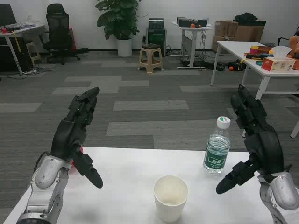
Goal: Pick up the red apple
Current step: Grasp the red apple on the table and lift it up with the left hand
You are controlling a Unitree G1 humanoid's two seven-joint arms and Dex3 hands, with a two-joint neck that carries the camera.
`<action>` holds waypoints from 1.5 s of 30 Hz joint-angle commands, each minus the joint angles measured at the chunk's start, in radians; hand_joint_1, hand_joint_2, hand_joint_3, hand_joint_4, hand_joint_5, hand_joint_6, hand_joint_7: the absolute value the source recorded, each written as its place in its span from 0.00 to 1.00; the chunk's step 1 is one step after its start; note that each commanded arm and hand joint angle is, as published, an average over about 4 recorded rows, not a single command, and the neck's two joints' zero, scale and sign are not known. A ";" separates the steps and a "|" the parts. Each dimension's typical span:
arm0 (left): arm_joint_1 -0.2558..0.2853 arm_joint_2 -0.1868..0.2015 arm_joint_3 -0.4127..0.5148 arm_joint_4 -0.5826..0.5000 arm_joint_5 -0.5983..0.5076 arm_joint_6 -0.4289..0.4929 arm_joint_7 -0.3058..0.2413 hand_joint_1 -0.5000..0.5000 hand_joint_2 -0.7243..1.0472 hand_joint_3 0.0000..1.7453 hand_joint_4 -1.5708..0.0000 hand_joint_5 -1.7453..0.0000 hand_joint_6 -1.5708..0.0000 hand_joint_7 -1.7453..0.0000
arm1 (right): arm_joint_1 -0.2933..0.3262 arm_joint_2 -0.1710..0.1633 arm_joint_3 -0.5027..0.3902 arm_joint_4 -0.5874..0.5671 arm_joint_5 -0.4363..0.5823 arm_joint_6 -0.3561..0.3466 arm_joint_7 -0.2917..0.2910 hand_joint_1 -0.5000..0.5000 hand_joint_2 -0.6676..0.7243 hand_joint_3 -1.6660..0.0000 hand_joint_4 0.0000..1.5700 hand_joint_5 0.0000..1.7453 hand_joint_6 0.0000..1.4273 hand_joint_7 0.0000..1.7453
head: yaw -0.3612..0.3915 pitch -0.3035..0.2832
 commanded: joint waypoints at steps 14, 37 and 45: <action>-0.125 0.005 -0.317 0.147 -0.304 -0.141 0.022 0.00 0.05 0.00 1.00 1.00 1.00 0.80 | -0.095 0.141 0.011 0.005 -0.053 -0.084 -0.044 0.17 1.00 1.00 0.09 0.00 0.00 0.08 | 0.013 0.246; -0.124 0.005 -0.318 0.148 -0.304 -0.140 0.021 0.00 0.05 0.03 1.00 1.00 1.00 0.80 | -0.092 0.140 0.013 0.004 -0.053 -0.082 -0.044 0.17 1.00 1.00 0.09 0.00 0.00 0.08 | 0.025 -0.089; -0.120 0.005 -0.315 0.154 -0.305 -0.139 0.021 0.00 0.05 0.01 1.00 1.00 1.00 0.80 | -0.086 0.137 0.009 0.008 -0.053 -0.082 -0.044 0.17 1.00 1.00 0.09 0.00 0.00 0.08 | 0.112 -0.275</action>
